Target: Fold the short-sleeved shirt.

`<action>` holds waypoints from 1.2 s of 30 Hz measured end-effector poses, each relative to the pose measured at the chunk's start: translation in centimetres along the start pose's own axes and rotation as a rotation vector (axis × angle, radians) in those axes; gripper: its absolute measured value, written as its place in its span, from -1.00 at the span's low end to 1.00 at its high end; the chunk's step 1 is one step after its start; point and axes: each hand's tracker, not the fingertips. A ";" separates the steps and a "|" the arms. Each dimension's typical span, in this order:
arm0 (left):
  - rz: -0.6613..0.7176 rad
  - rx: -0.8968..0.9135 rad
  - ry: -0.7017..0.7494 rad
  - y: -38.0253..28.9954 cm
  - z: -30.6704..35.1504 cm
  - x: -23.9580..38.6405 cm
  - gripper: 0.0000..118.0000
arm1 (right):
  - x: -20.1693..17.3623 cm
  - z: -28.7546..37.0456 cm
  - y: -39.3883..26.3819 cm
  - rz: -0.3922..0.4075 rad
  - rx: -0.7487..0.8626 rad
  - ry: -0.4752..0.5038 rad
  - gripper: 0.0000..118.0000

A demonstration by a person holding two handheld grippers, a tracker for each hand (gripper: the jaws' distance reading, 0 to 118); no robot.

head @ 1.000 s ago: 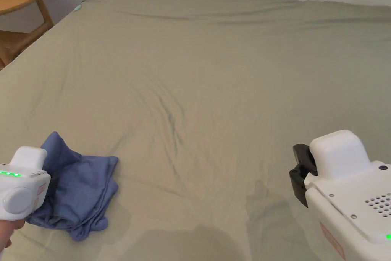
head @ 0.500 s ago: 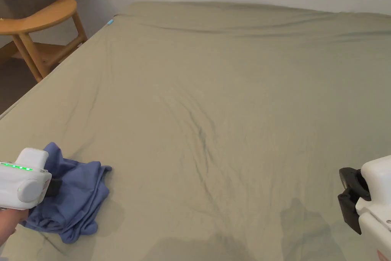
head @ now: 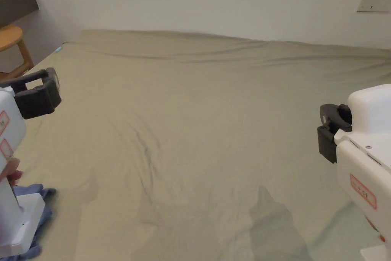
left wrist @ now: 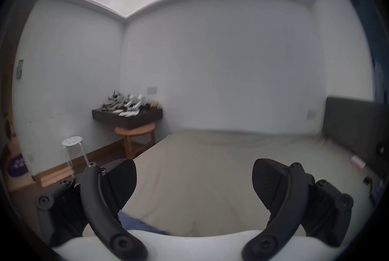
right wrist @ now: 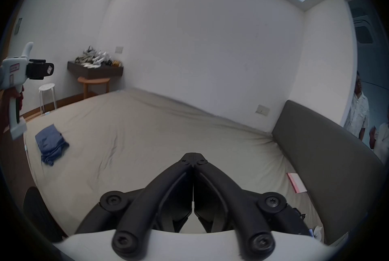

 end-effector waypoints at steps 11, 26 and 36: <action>-0.109 0.064 -0.299 -0.5 7.0 15.7 -1.00 | 1.5 4.9 0.6 0.021 0.143 -0.102 -0.96; -0.228 0.102 -0.332 -2.6 10.3 21.2 -1.00 | 1.6 5.9 -1.7 -0.017 0.147 -0.137 -0.96; -0.179 0.081 -0.325 -2.2 9.8 20.2 -1.00 | 1.2 5.8 -1.8 -0.032 0.160 -0.132 -0.96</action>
